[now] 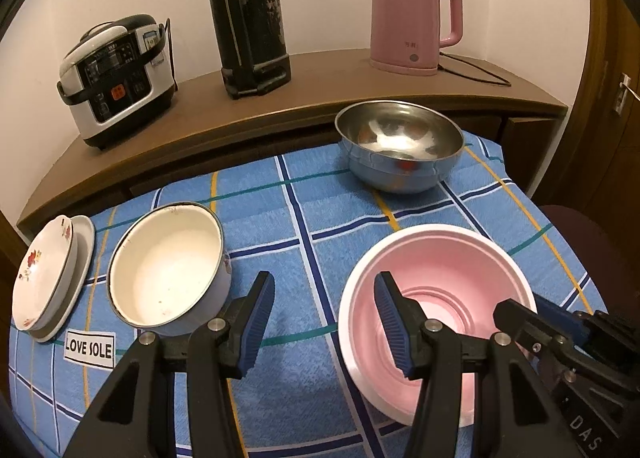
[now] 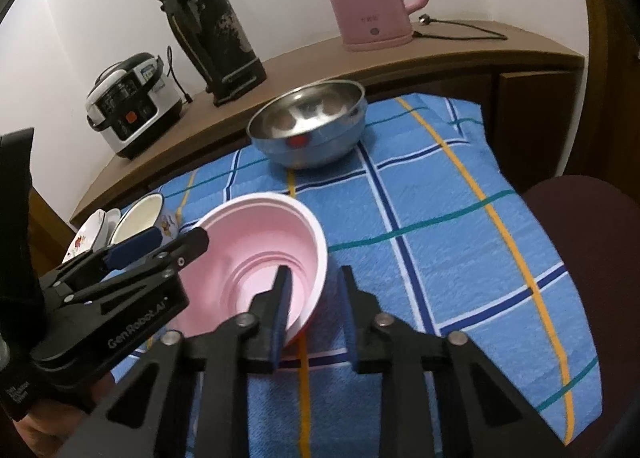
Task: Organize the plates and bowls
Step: 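Close both tools on the rim of the pink plastic bowl, then lift the pink bowl with both tools and carry it toward the steel bowl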
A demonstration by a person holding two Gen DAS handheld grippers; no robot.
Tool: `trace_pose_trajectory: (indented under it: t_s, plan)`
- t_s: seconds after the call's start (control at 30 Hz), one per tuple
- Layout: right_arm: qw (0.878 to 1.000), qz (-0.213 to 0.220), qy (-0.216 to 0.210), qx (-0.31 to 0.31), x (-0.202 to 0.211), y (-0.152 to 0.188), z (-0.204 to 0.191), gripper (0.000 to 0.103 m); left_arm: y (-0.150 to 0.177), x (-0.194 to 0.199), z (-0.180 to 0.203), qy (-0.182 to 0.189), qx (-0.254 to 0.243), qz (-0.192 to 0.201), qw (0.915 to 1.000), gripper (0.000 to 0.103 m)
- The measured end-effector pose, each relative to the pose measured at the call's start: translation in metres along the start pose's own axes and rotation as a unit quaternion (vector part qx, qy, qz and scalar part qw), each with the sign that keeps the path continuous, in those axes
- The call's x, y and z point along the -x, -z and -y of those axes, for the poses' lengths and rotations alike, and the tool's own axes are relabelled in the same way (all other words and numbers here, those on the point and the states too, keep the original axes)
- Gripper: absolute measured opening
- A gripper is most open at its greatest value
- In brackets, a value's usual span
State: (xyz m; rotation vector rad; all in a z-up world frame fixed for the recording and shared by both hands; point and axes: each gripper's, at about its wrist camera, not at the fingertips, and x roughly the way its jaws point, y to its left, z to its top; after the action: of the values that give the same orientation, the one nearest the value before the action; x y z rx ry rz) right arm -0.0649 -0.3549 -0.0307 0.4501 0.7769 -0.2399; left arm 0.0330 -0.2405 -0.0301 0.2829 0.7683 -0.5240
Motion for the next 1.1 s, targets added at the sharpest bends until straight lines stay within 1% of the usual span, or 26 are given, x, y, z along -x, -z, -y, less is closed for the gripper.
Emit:
trace_pose_trajectory:
  t_s: [0.07, 0.1, 0.3, 0.37, 0.4, 0.43, 0.53, 0.77, 0.93, 1.1]
  plan:
    - [1.0, -0.004, -0.005, -0.001, -0.003, 0.001, 0.0, 0.016, 0.001, -0.002, 0.001, 0.001, -0.002, -0.002, 1.0, 0.045]
    - [1.0, -0.005, -0.008, -0.001, -0.003, 0.001, -0.001, 0.015, 0.001, -0.004, 0.001, 0.006, -0.002, -0.005, 1.0, 0.04]
    - [1.0, -0.007, -0.01, -0.004, -0.004, 0.0, -0.001, 0.013, 0.004, -0.008, 0.003, 0.015, 0.008, -0.017, 0.9997, 0.038]
    - [1.0, -0.007, -0.009, -0.005, -0.004, 0.0, -0.001, 0.012, 0.004, -0.009, 0.004, 0.019, 0.006, -0.018, 0.9996, 0.031]
    - [1.0, -0.007, -0.009, -0.006, -0.004, 0.001, -0.001, 0.011, 0.005, -0.009, 0.005, 0.024, 0.006, -0.02, 0.9995, 0.025]
    - [1.0, -0.007, -0.01, -0.007, -0.004, 0.001, -0.001, 0.011, 0.005, -0.009, 0.006, 0.027, 0.004, -0.021, 0.9994, 0.021]
    - [1.0, -0.008, -0.006, -0.004, -0.004, 0.0, -0.002, 0.011, 0.005, -0.009, 0.011, 0.024, -0.003, -0.018, 0.9996, 0.02]
    - [1.0, -0.009, -0.005, -0.009, -0.002, 0.0, 0.0, 0.011, 0.003, -0.005, 0.009, 0.031, 0.009, -0.016, 0.9994, 0.019]
    - [1.0, 0.003, -0.004, -0.009, 0.007, -0.004, -0.002, 0.011, 0.0, 0.003, 0.012, 0.029, 0.006, -0.004, 0.9995, 0.019]
    - [1.0, 0.011, -0.005, -0.011, 0.013, -0.007, -0.003, 0.011, -0.003, 0.007, 0.012, 0.031, 0.007, 0.0, 0.9995, 0.019]
